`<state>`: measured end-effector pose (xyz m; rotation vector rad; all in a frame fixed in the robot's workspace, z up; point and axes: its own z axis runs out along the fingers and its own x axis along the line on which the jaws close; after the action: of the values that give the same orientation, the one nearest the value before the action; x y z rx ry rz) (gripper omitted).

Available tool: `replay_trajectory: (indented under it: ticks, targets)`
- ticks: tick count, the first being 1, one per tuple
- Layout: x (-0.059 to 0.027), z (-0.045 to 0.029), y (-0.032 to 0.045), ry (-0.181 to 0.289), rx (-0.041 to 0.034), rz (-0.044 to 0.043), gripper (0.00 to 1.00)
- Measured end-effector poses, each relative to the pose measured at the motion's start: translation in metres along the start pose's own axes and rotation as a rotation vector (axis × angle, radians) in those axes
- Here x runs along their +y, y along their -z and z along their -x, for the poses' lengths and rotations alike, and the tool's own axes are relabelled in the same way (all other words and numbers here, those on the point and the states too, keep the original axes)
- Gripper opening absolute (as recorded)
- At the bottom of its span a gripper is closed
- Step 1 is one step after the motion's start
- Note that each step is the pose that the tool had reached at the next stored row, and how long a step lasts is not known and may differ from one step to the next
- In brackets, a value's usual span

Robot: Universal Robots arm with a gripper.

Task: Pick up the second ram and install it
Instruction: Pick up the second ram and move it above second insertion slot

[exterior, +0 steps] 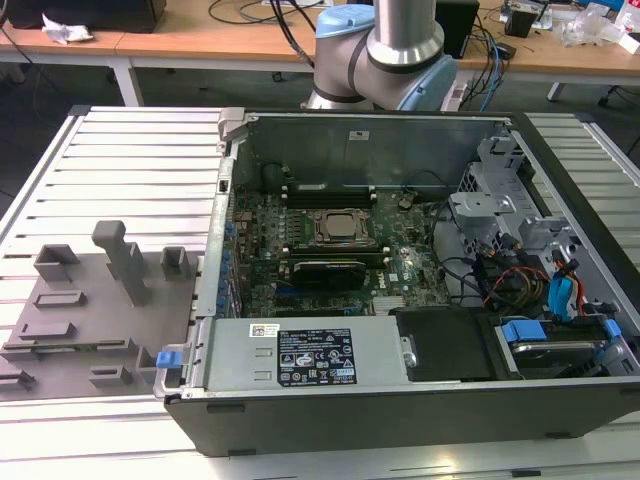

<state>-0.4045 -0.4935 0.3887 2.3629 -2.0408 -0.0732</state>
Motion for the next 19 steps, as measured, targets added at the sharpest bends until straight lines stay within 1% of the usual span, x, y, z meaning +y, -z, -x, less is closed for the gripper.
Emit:
replay_trajectory:
  ticks: [1, 8, 9, 10, 13, 14, 19]
  targets:
    - [0.0000, 0.0000, 0.0000, 0.033, 0.0015, 0.0007, 0.11]
    - [0.0000, 0.0000, 0.0000, 0.085, 0.0038, 0.0020, 0.11]
    - [0.0000, 0.0001, -0.0001, 0.063, 0.0030, 0.0017, 0.11]
    - [0.0000, 0.0001, -0.0007, 0.020, 0.0010, 0.0004, 0.11]
    - [0.0000, 0.0000, -0.0013, -0.046, -0.0018, -0.0010, 0.11]
    - [-0.0001, 0.0000, -0.0017, -0.086, -0.0035, -0.0020, 0.11]
    - [-0.0001, 0.0000, -0.0023, -0.177, -0.0073, -0.0040, 0.11]
